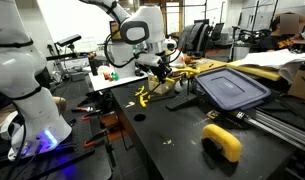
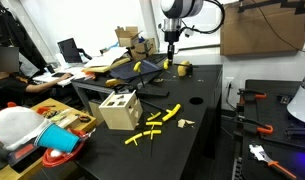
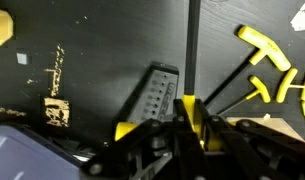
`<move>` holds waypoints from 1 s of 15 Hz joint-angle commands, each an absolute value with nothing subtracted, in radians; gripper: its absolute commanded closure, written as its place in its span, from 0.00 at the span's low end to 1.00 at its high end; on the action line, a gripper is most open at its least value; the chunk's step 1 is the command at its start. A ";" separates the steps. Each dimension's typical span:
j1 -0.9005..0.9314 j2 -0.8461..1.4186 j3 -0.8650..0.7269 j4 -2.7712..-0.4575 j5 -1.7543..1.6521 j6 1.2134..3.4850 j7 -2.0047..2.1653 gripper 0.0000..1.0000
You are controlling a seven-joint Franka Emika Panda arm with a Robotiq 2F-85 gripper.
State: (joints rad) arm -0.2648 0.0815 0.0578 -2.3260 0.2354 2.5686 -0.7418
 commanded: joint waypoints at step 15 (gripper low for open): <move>-0.033 -0.054 0.017 -2.347 0.517 2.582 -0.930 0.97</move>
State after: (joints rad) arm -0.0558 -0.0221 0.0427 -2.3454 0.4523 2.5719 -0.8757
